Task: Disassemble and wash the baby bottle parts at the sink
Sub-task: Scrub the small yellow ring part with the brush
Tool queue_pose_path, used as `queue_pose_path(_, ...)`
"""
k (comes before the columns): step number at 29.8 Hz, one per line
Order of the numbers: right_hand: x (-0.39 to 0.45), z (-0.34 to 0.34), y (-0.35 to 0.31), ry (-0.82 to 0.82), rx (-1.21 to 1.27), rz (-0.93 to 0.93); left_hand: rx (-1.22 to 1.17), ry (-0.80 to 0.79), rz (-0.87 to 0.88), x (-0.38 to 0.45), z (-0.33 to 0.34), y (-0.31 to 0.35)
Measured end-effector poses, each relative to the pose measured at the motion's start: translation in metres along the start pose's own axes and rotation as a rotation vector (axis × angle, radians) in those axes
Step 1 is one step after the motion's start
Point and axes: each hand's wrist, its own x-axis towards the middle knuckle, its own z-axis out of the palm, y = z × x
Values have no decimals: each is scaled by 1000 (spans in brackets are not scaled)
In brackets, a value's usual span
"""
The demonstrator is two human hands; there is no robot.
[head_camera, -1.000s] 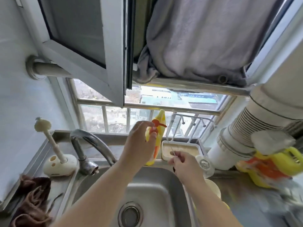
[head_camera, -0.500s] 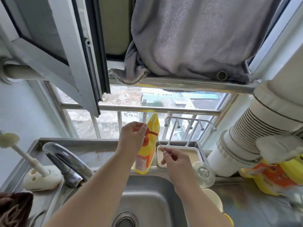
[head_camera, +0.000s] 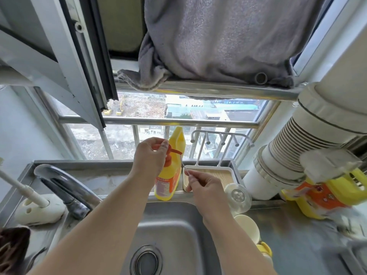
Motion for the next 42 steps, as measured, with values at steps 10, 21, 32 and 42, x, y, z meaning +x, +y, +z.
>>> queue_pose_path(10, -2, -2, -6, 13, -24, -5, 60, -4, 3, -1, 1, 4)
queue_pose_path(21, -9, -19, -2, 5, -59, -13, 220, 69, 169, -12, -3, 5)
queue_pose_path(32, -84, -103, 72, 181, -356, 87, 414, -249, 295, -110, 4, -103)
queue_pose_path(42, -175, -174, 142, 408, -424, 292, 681, -758, 53, -180, 44, -175)
